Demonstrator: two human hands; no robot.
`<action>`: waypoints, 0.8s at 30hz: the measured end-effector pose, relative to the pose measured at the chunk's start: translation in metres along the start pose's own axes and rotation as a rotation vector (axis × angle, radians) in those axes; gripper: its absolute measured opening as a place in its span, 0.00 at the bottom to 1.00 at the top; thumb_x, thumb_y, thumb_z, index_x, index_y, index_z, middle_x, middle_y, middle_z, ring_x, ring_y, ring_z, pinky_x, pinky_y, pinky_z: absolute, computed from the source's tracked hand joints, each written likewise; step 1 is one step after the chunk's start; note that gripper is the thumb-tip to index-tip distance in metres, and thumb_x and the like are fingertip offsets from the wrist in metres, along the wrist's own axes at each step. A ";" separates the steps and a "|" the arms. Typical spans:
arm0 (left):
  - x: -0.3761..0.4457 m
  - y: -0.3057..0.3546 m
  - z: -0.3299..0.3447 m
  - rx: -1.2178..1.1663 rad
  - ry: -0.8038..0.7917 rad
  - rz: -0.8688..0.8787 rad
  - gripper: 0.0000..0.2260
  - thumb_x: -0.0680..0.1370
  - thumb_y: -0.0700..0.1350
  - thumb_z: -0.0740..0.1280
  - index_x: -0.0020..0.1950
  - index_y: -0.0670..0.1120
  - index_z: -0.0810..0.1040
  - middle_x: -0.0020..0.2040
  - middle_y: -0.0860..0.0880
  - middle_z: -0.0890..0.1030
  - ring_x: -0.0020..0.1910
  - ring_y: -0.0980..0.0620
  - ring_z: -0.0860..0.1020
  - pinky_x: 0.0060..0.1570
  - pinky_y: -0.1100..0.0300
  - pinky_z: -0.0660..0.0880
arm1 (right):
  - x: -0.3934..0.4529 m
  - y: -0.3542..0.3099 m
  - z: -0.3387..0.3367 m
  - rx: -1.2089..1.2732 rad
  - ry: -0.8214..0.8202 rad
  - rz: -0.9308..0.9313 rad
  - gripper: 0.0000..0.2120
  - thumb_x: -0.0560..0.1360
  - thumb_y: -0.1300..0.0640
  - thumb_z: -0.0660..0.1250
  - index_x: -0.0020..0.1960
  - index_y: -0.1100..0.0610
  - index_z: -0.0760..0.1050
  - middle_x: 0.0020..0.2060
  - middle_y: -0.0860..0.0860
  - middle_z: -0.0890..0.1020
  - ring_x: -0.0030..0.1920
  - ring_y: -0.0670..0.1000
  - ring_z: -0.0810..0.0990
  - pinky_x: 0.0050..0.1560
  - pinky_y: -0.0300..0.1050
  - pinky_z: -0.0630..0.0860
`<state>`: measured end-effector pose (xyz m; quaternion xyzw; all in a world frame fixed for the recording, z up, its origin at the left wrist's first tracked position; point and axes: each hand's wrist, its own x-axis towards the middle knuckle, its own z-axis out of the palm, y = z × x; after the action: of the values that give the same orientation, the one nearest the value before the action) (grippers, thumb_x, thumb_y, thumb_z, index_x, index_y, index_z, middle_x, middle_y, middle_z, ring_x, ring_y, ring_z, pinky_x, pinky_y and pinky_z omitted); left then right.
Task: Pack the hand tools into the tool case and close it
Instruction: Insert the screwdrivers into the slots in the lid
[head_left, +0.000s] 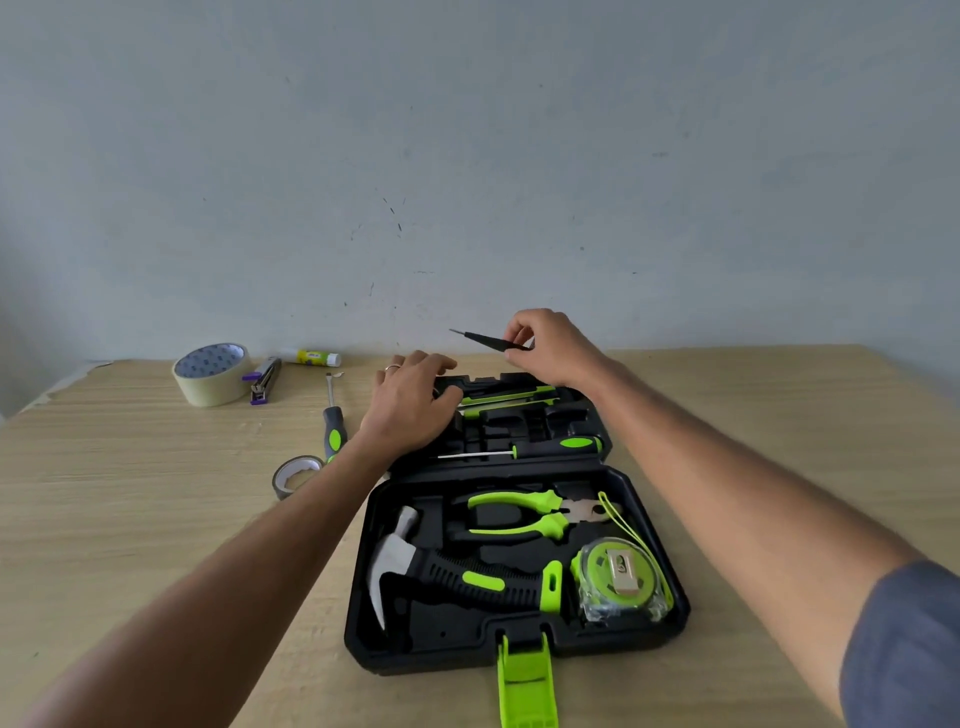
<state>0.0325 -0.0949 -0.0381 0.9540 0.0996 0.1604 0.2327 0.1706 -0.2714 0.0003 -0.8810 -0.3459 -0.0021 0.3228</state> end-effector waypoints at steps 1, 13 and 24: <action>-0.002 0.001 -0.002 -0.024 0.042 0.026 0.23 0.75 0.55 0.60 0.68 0.51 0.76 0.62 0.50 0.79 0.65 0.45 0.71 0.66 0.47 0.64 | -0.009 -0.001 -0.003 0.024 -0.013 -0.005 0.03 0.76 0.57 0.72 0.49 0.53 0.79 0.46 0.48 0.83 0.42 0.48 0.80 0.39 0.41 0.73; -0.015 0.016 -0.005 0.027 0.035 0.245 0.05 0.77 0.54 0.71 0.51 0.59 0.85 0.41 0.66 0.80 0.55 0.55 0.77 0.56 0.53 0.63 | -0.080 0.023 -0.003 0.210 0.031 -0.017 0.07 0.70 0.59 0.80 0.47 0.52 0.86 0.39 0.40 0.84 0.39 0.36 0.79 0.43 0.33 0.72; -0.027 0.015 0.005 -0.028 0.069 0.163 0.04 0.76 0.51 0.73 0.49 0.59 0.85 0.39 0.66 0.80 0.52 0.58 0.78 0.61 0.52 0.63 | -0.093 0.032 0.001 0.070 0.057 -0.112 0.05 0.74 0.58 0.75 0.49 0.53 0.88 0.43 0.40 0.85 0.44 0.32 0.79 0.47 0.25 0.70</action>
<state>0.0112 -0.1175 -0.0418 0.9495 0.0273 0.2130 0.2288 0.1188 -0.3450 -0.0400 -0.8480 -0.3851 -0.0332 0.3625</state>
